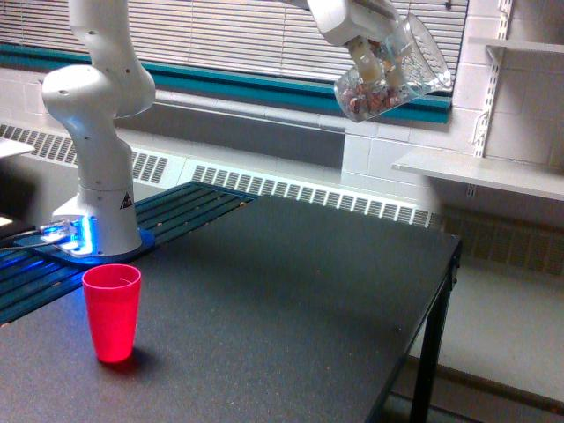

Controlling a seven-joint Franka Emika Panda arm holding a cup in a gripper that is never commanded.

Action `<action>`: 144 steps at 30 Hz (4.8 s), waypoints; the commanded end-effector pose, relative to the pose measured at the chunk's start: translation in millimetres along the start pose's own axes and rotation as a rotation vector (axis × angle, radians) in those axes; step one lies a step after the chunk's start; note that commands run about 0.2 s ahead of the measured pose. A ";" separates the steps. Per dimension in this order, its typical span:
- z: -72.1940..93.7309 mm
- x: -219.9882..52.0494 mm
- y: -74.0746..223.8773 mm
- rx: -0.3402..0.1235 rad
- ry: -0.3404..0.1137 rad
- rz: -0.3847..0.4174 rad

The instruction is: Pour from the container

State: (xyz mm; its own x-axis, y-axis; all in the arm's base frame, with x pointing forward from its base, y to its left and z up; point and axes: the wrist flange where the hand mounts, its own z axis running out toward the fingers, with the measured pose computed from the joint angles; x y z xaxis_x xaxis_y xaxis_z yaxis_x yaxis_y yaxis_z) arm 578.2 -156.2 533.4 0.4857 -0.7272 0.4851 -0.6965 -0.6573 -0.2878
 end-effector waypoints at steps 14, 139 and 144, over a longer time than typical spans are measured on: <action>-3.2 -9.3 9.1 -0.004 0.041 -0.054; 42.1 -192.4 432.3 -0.460 -0.073 -0.517; 42.8 -190.9 427.6 -0.472 -0.071 -0.550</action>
State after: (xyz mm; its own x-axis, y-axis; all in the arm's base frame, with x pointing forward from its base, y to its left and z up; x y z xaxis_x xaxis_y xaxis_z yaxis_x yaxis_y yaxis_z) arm 203.2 -307.7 279.5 0.8504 -0.3503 0.3925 -0.4926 -0.7923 0.3601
